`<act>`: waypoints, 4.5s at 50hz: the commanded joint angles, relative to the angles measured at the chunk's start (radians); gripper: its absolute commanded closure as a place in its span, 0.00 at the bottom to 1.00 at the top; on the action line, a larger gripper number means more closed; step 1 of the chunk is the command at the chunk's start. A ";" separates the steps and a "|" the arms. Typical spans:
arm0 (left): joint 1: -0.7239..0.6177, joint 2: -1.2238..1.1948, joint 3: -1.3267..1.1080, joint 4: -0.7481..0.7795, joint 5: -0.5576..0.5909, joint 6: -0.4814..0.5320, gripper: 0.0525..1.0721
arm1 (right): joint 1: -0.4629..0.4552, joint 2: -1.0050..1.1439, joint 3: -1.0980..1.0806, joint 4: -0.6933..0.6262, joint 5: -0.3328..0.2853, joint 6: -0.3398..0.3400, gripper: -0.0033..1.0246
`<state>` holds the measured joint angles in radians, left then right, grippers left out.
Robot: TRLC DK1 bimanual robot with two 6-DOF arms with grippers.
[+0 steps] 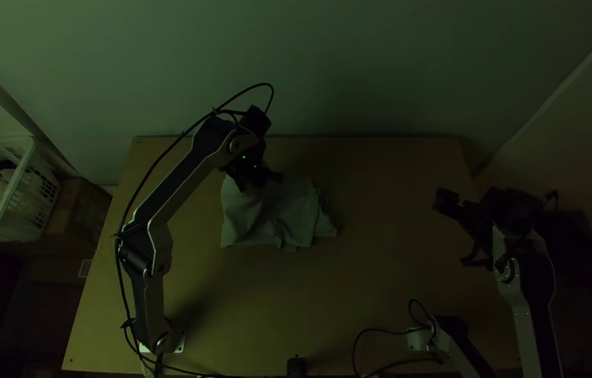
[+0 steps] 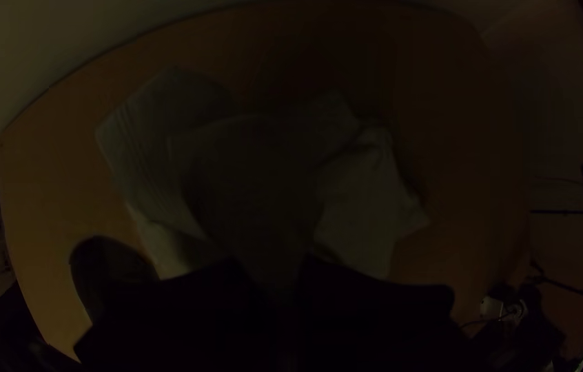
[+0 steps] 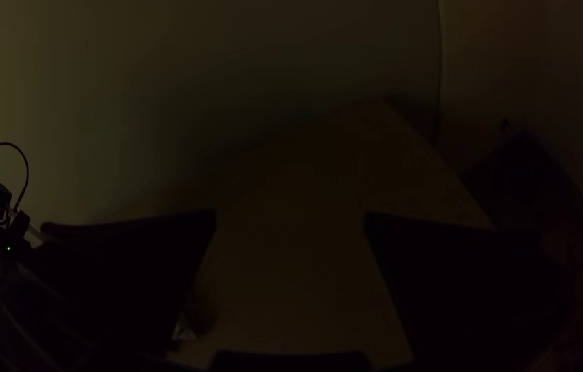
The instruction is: Fold the t-shirt
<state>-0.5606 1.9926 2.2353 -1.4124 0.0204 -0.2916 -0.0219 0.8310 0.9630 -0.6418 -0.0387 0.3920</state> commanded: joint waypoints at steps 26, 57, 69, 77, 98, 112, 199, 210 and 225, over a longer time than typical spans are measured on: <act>-0.186 0.219 0.095 0.207 -0.082 -0.107 0.97 | 0.060 -0.118 -0.150 -0.016 0.000 0.070 0.04; -0.306 0.152 0.118 0.362 0.081 -0.070 0.04 | 0.082 -0.125 -0.256 0.034 0.005 0.074 0.04; -0.298 0.117 0.093 0.282 0.167 -0.069 0.04 | 0.080 -0.109 -0.253 0.054 0.008 0.070 0.04; -0.240 0.100 0.092 0.283 0.095 -0.043 0.04 | 0.082 -0.109 -0.253 0.057 0.008 0.068 0.04; -0.030 -0.150 0.000 0.237 0.026 0.029 0.04 | 0.080 -0.136 -0.095 0.077 0.010 -0.111 0.04; 0.168 -0.393 -0.197 0.237 0.026 0.066 0.04 | 0.063 -0.156 -0.014 0.146 0.010 -0.239 0.04; 0.857 -1.815 -1.801 1.253 0.024 0.295 0.04 | 0.002 -0.745 -0.491 0.755 0.016 -0.367 0.04; 0.858 -1.914 -1.962 1.284 0.026 0.284 0.04 | 0.004 -0.787 -0.615 0.775 0.016 -0.332 0.04; 0.847 -1.994 -2.162 1.429 0.027 0.266 0.04 | 0.013 -0.836 -0.822 0.863 0.020 -0.311 0.04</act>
<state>0.2916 0.0074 0.1234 -0.0494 0.0475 -0.0181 -0.0200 0.0116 0.1928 0.1947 -0.0303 0.0589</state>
